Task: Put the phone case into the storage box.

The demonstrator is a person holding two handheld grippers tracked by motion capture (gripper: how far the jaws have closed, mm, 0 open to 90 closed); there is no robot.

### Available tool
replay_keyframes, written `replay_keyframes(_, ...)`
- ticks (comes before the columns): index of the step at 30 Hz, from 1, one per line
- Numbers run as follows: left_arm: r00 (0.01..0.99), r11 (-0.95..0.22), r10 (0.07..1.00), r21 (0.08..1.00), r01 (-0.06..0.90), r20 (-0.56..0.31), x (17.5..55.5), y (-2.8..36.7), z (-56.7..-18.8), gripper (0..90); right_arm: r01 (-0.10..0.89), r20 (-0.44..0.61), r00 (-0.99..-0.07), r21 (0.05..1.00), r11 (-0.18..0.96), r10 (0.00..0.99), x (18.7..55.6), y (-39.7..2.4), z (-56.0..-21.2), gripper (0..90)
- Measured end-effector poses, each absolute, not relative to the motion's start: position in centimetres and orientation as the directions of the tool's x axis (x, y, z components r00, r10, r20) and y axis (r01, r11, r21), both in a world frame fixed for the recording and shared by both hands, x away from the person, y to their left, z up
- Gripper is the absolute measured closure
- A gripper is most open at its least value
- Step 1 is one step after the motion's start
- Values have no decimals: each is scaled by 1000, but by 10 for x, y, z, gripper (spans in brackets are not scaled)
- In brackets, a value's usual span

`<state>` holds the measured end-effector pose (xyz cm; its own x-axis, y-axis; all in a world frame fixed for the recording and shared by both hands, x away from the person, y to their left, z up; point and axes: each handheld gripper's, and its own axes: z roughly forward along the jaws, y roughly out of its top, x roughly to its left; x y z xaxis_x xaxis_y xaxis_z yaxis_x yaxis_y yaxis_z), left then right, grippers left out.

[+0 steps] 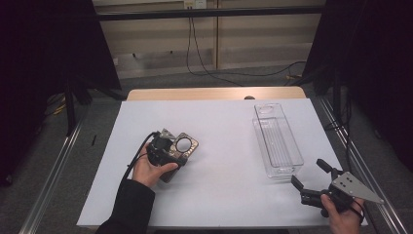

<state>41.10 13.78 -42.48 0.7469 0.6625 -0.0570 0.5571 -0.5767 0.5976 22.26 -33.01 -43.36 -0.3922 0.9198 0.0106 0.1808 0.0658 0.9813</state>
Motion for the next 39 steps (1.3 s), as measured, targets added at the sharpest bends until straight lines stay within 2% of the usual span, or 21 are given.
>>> replay_keyframes(12, 784, -516, 618, 729, 450, -47, 403, 142, -409, 123, 179, 8, -391, 982, 67, 920, 222, -330, -434, 0)
replay_keyframes(23, 777, -463, 629, 782, 418, -43, 400, 147, -400, 127, 179, 7, -392, 981, 69, 920, 222, -330, -434, 0)
replay_keyframes(33, 791, -362, 608, 862, 354, -69, 396, 154, -392, 126, 179, 11, -392, 982, 65, 920, 222, -330, -433, 0)
replay_keyframes(39, 804, -347, 592, 884, 313, -53, 392, 153, -392, 126, 179, 14, -392, 982, 62, 920, 222, -330, -433, 0)
